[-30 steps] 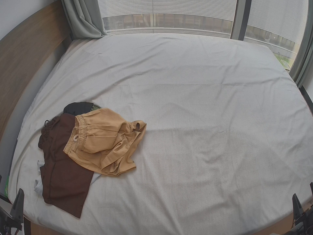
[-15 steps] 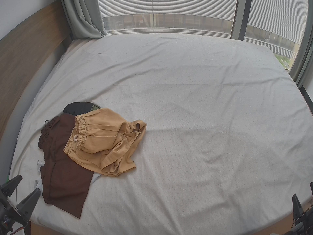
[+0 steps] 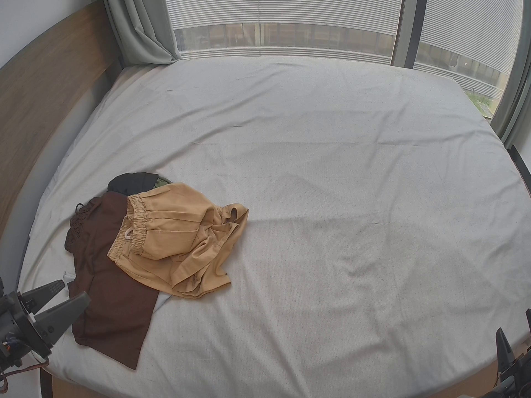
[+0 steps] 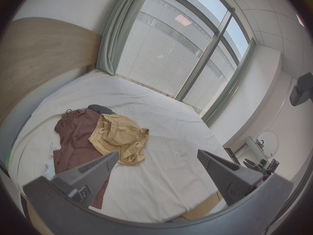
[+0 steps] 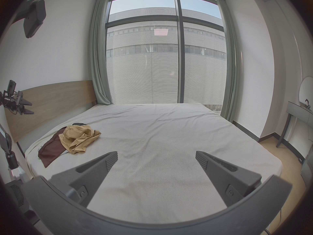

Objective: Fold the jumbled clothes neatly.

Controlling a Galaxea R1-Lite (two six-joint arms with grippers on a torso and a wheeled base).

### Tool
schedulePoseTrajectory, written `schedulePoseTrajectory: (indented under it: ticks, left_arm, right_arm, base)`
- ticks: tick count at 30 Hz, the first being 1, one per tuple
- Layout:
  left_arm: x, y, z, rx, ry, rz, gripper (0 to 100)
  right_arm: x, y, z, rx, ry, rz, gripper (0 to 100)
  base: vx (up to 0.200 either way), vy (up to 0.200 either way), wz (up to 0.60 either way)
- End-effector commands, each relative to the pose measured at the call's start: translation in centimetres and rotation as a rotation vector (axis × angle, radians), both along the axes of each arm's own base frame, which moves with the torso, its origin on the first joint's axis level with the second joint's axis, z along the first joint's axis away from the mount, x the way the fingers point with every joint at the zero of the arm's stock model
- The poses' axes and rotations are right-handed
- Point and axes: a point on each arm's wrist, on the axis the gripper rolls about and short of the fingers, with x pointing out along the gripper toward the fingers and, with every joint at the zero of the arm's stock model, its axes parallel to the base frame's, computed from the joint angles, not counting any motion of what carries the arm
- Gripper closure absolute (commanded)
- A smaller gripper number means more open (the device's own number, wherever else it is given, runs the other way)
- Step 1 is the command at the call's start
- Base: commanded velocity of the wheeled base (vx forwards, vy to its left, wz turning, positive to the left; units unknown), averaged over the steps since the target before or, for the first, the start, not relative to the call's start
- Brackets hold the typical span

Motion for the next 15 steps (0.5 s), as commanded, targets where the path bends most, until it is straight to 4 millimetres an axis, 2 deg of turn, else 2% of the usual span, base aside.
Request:
schedulePoseTrajectory:
  ticks: [1,8,14,15]
  left_arm:
    - [2.1,-0.3,-0.3,0.003,0.089,-0.038,0]
    - [4.2,-0.4,0.0,-0.012,0.127,-0.079,0]
    - [7.8,0.9,0.1,0.008,0.156,-0.062,0]
    - [7.9,0.9,0.1,0.009,0.153,-0.065,0]
  right_arm:
    - [0.0,0.0,-0.4,0.0,0.003,0.0,0]
    - [0.0,0.0,-0.4,0.0,0.003,-0.001,0]
    - [0.0,0.0,-0.4,-0.001,0.003,0.0,0]
    - [0.0,0.0,-0.4,-0.001,0.003,0.002,0]
  base:
    - [0.0,0.0,0.0]
    - [0.0,0.0,0.0]
    - [0.0,0.0,0.0]
    - [0.0,0.0,0.0]
